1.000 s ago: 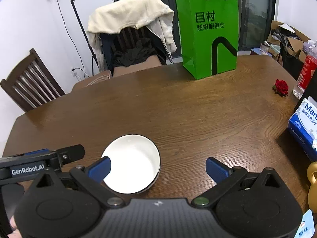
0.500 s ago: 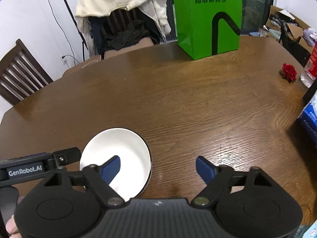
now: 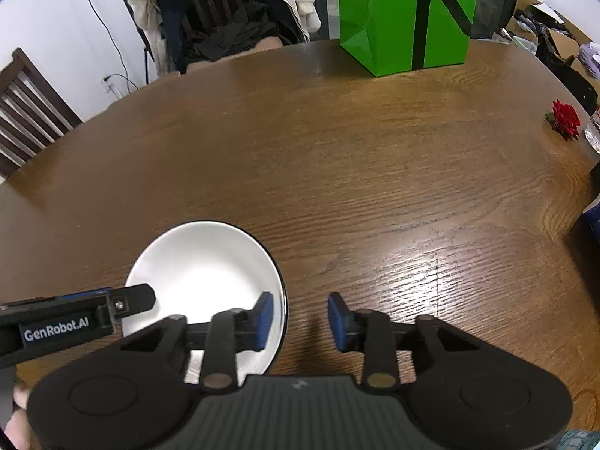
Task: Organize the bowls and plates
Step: 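Close the left tool on the white bowl rim while the right tool closes on it, then lift the white bowl off the table with both tools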
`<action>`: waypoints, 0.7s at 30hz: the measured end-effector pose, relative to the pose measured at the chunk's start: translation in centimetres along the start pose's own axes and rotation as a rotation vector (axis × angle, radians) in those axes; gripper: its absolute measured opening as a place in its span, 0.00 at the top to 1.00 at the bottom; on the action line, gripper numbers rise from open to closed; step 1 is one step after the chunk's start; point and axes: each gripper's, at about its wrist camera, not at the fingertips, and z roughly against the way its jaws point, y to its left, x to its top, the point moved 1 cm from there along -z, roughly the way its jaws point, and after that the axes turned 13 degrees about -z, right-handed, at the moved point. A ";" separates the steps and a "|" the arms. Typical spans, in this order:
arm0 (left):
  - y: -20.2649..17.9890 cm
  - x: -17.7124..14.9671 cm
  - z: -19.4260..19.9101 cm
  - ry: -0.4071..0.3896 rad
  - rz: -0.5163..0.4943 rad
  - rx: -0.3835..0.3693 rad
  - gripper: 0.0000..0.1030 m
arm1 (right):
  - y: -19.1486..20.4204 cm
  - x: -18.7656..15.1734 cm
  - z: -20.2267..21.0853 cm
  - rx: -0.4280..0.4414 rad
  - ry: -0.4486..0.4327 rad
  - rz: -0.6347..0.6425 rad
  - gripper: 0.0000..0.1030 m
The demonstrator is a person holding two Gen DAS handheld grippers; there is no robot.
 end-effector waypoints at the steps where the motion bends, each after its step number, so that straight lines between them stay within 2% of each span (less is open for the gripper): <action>1: -0.1 0.0 0.0 0.001 -0.003 -0.003 0.82 | 0.1 0.0 -0.1 0.001 0.002 -0.001 0.78; 4: -0.8 0.2 0.0 0.009 -0.016 0.000 0.93 | 0.6 -0.1 -0.1 0.006 0.008 0.002 0.89; 7: -1.3 0.3 0.0 0.012 -0.021 0.014 0.93 | 1.3 -0.2 -0.2 -0.010 0.006 0.016 0.94; 21: -1.2 0.5 0.0 0.020 -0.016 0.026 0.93 | 2.6 -0.6 0.2 -0.047 -0.001 0.023 0.94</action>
